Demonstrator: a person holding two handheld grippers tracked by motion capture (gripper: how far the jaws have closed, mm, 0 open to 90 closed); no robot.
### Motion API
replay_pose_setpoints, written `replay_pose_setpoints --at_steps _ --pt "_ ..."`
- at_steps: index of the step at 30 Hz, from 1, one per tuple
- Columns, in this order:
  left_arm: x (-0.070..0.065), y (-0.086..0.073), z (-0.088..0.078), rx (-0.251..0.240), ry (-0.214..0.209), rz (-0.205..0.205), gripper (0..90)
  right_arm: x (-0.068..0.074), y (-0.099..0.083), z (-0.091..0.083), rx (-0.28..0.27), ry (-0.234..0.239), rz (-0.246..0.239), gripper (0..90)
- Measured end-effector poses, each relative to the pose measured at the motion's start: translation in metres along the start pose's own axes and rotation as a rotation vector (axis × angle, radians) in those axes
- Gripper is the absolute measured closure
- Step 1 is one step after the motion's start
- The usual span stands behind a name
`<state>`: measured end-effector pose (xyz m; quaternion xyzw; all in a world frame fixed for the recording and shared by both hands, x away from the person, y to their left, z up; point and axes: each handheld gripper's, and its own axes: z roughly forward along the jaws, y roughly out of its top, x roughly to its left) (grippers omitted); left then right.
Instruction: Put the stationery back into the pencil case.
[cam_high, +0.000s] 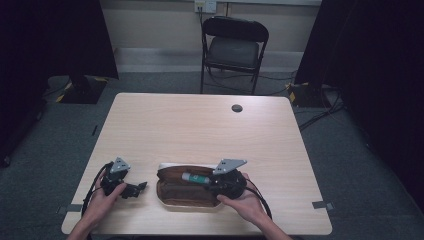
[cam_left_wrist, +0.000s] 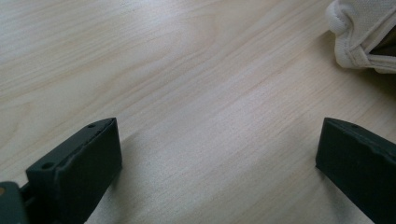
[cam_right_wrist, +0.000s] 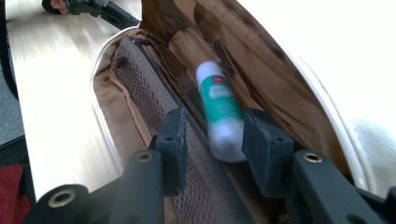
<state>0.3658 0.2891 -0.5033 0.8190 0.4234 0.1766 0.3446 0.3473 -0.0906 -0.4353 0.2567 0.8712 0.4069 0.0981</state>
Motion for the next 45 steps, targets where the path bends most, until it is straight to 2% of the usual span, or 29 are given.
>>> replay_pose_setpoints --at_steps 6,12,18,23,24,25,27,28,29,31,35,38,43,45 --pt "0.0 0.0 0.0 0.0 0.0 0.0 0.0 -0.003 -0.007 -0.011 -0.009 -0.007 0.016 64.9" --pt "0.0 0.0 0.0 0.0 0.0 0.0 0.0 -0.007 -0.016 -0.029 -0.038 -0.005 0.064 64.4" --pt "0.0 0.0 0.0 0.0 0.001 -0.001 0.0 -0.013 -0.027 -0.041 -0.048 -0.029 0.087 64.6" --pt "0.0 0.0 0.0 0.0 0.0 -0.001 0.0 -0.03 -0.034 -0.063 -0.079 -0.073 0.114 61.9" --pt "0.0 0.0 0.0 0.0 0.0 0.0 0.0 -0.03 -0.034 -0.063 -0.079 -0.073 0.114 61.9" --pt "0.0 0.0 0.0 0.0 0.0 0.0 0.0 -0.038 -0.037 -0.071 -0.093 -0.096 0.131 61.4" --pt "0.0 0.0 0.0 0.0 0.0 0.0 0.0 -0.046 -0.041 -0.078 -0.099 -0.112 0.144 60.8" --pt "0.0 0.0 0.0 0.0 0.0 0.0 0.0 -0.046 -0.041 -0.078 -0.099 -0.112 0.144 60.8" --pt "0.0 0.0 0.0 0.0 0.0 0.0 0.0 -0.055 -0.046 -0.084 -0.103 -0.142 0.164 59.8" --pt "0.0 0.0 0.0 0.0 0.0 0.0 0.0 -0.063 -0.052 -0.089 -0.108 -0.159 0.194 58.9" --pt "0.0 0.0 0.0 0.0 0.0 0.0 0.0 -0.077 -0.065 -0.095 -0.102 -0.208 0.231 55.4" --pt "0.0 0.0 0.0 0.0 0.0 0.0 0.0 -0.088 -0.074 -0.099 -0.096 -0.239 0.267 48.7" --pt "0.0 0.0 0.0 0.0 0.0 0.0 0.0 -0.107 -0.087 -0.098 -0.057 -0.279 0.291 42.0" --pt "0.0 0.0 0.0 0.0 0.0 0.0 0.0 -0.116 -0.092 -0.097 -0.037 -0.307 0.319 37.9"
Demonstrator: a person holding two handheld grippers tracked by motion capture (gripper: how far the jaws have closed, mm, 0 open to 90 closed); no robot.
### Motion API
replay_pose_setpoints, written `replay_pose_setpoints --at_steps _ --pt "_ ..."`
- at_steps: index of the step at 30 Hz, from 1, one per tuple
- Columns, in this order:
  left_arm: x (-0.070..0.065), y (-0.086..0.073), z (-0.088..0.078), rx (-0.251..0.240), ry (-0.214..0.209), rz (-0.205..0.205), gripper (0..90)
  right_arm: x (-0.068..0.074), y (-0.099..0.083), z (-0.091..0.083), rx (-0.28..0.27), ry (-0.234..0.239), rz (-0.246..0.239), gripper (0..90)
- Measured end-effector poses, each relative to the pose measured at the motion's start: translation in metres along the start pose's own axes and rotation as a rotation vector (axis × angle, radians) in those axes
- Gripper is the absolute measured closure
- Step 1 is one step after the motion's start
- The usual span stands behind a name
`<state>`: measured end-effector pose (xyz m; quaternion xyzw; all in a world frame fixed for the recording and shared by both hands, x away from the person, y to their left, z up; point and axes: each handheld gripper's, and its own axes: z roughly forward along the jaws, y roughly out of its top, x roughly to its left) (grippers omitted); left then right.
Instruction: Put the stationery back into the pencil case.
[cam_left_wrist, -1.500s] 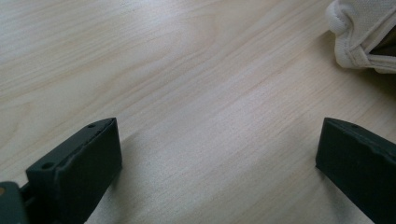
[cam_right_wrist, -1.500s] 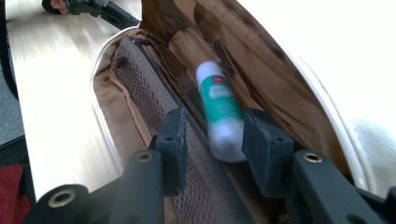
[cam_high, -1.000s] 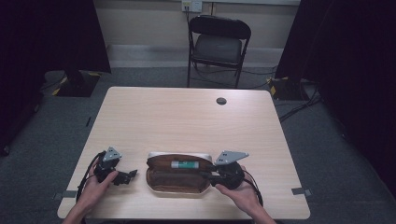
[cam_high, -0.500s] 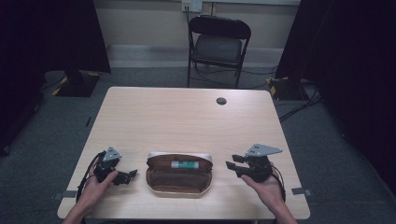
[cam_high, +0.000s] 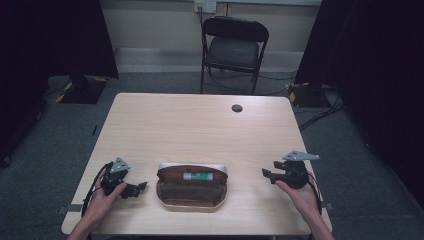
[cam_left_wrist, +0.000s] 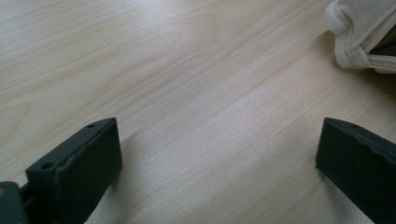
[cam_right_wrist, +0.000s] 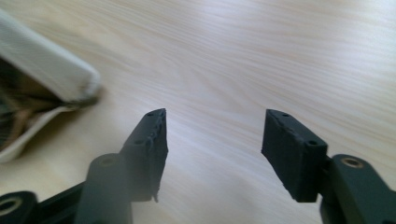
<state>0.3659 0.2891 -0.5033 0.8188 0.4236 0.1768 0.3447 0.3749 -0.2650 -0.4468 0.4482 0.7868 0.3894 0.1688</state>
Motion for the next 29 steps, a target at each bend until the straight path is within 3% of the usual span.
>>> replay_pose_setpoints --at_steps 6,9,11,14,17,21,23,29 --pt "0.0 0.0 0.0 0.0 0.0 0.0 0.0 -0.027 -0.016 0.014 0.036 -0.074 0.079 30.2" --pt "0.0 0.0 0.0 0.0 0.0 0.0 0.0 -0.037 -0.023 0.018 0.074 -0.14 0.09 26.0" --pt "0.0 0.0 0.0 0.0 0.0 0.001 0.0 -0.042 -0.026 0.018 0.069 -0.164 0.105 24.3" --pt "0.0 0.0 0.0 0.0 0.0 0.0 0.0 -0.045 -0.031 0.016 0.074 -0.186 0.123 22.9" --pt "0.0 0.0 0.0 0.0 0.0 0.0 0.0 -0.047 -0.037 0.019 0.113 -0.219 0.111 19.1" --pt "0.0 0.0 0.0 0.0 0.0 0.0 0.0 -0.046 -0.041 0.021 0.084 -0.25 0.104 14.4" --pt "0.0 0.0 0.0 0.0 0.0 0.001 0.0 -0.046 -0.045 0.023 0.038 -0.252 0.097 13.2" --pt "0.0 0.0 0.0 0.0 0.0 0.0 0.0 -0.045 -0.045 0.023 0.039 -0.253 0.099 13.2"
